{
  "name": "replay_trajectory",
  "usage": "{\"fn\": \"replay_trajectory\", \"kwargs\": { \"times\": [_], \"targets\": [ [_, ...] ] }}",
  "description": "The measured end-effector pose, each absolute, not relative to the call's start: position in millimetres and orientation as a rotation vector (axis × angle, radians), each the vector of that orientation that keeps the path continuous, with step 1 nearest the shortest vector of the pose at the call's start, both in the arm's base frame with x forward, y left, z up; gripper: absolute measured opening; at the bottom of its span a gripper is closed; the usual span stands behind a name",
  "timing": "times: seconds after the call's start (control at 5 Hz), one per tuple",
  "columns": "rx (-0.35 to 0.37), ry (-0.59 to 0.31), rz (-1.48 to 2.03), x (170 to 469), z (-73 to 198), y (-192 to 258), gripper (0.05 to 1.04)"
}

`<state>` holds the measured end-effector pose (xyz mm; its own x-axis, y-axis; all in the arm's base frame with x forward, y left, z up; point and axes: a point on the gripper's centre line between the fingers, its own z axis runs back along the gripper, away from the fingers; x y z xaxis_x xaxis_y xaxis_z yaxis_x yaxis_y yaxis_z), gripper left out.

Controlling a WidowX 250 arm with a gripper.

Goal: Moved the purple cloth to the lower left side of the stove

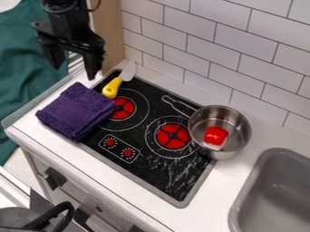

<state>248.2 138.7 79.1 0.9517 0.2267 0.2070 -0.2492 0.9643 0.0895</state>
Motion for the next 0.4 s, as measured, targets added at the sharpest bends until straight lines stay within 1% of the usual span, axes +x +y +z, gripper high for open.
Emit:
{"fn": "replay_trajectory", "kwargs": {
  "times": [0.4],
  "targets": [
    [0.09, -0.16, 0.195, 248, 68, 108, 0.998]
  ]
}}
